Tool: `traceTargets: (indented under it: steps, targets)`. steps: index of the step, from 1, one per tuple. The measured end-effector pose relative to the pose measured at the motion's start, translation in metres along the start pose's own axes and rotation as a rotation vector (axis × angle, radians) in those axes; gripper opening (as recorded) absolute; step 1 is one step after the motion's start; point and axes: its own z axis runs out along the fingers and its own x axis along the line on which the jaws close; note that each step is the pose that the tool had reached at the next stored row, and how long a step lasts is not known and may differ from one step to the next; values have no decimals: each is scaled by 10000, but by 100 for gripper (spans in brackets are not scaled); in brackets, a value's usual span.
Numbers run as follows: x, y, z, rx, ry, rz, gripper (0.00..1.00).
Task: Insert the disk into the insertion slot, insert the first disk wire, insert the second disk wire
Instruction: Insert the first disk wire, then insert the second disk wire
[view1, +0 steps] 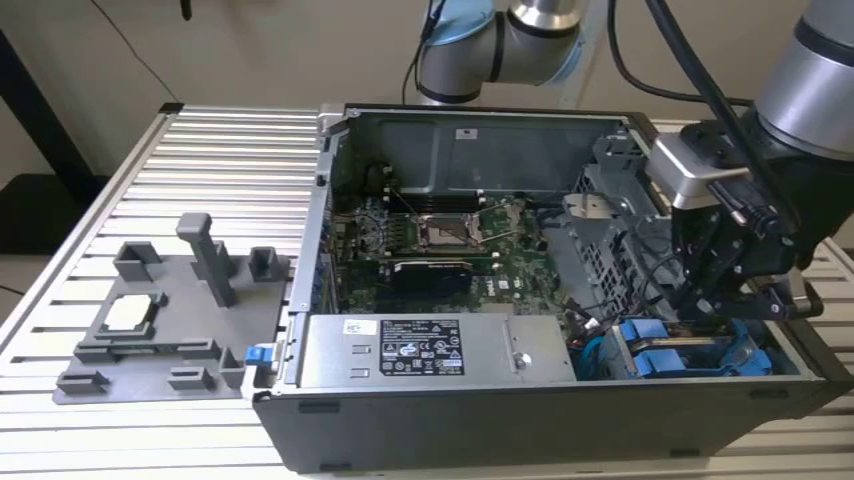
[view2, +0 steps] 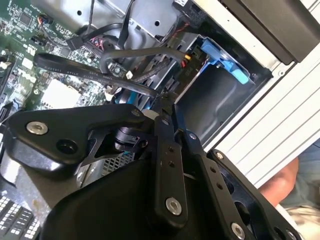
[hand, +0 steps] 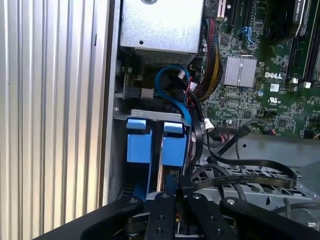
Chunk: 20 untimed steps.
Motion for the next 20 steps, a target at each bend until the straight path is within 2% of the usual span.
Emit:
traceTargets:
  steps: [8,15,20]
  targets:
    - [6,-62,69,1,-9,26,16]
    - [7,-67,103,1,33,551,16]
    - [7,-66,118,1,39,641,16]
